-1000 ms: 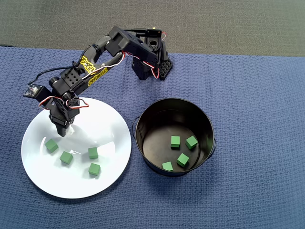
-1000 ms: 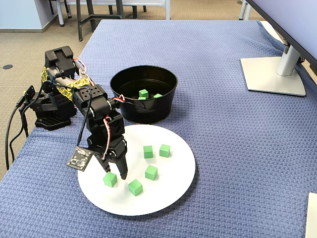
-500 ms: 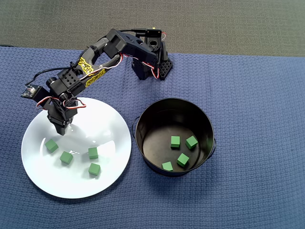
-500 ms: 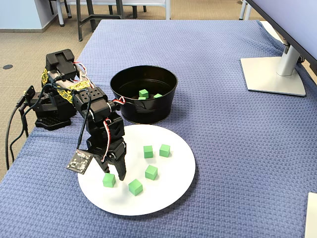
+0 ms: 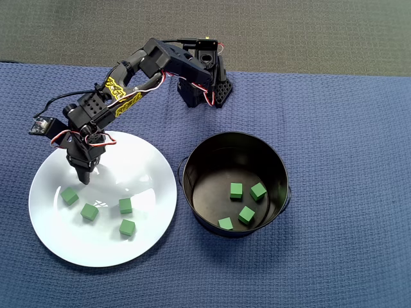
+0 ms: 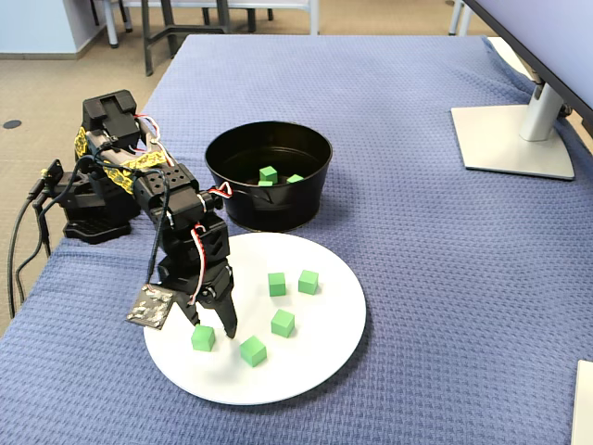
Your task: Pick up the green cubes from the white plate and place them in the black recipient
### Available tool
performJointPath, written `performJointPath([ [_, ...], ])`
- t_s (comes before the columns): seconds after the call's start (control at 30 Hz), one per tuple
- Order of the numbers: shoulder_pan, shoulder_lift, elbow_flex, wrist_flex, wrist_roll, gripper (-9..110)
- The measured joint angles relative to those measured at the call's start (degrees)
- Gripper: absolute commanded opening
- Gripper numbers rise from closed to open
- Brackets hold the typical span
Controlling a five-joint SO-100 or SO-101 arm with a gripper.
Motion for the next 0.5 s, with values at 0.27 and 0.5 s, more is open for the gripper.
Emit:
performJointPath([
  [0.27, 0.35, 0.7, 1.05, 0.79, -8.17, 18],
  [0.5, 1.32, 1.14, 1.05, 1.14, -15.73, 18],
])
